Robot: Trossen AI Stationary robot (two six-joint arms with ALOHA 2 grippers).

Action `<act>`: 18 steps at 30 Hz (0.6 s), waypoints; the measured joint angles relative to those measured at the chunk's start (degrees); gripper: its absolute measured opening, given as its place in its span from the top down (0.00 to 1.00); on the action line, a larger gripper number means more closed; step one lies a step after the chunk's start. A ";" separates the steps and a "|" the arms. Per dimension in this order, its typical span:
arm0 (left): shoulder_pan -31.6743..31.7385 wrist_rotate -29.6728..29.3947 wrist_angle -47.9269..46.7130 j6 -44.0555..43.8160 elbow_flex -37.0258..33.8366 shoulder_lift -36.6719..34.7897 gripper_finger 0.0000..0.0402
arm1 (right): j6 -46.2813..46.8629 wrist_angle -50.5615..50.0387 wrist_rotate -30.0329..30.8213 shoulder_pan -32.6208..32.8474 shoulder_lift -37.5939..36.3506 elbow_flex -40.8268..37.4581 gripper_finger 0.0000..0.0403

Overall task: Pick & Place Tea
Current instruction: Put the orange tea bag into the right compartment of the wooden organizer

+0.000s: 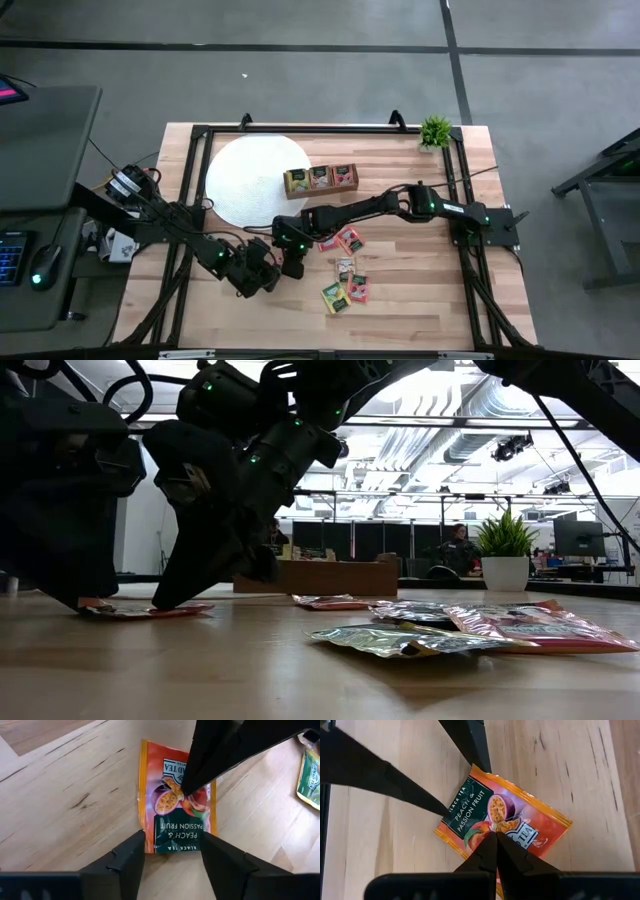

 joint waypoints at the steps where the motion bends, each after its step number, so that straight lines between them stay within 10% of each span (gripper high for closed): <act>1: 0.00 0.07 -0.03 -0.02 -0.01 0.02 0.55 | 0.00 0.00 0.00 0.00 0.00 0.00 1.00; 11: 0.00 0.69 -0.83 -0.42 -0.15 0.15 0.96 | 0.02 0.04 -0.31 -0.13 0.02 0.00 1.00; 18: -0.04 0.38 -0.83 0.56 -0.09 0.15 0.99 | 0.04 0.02 -0.44 -0.13 -0.43 -0.03 1.00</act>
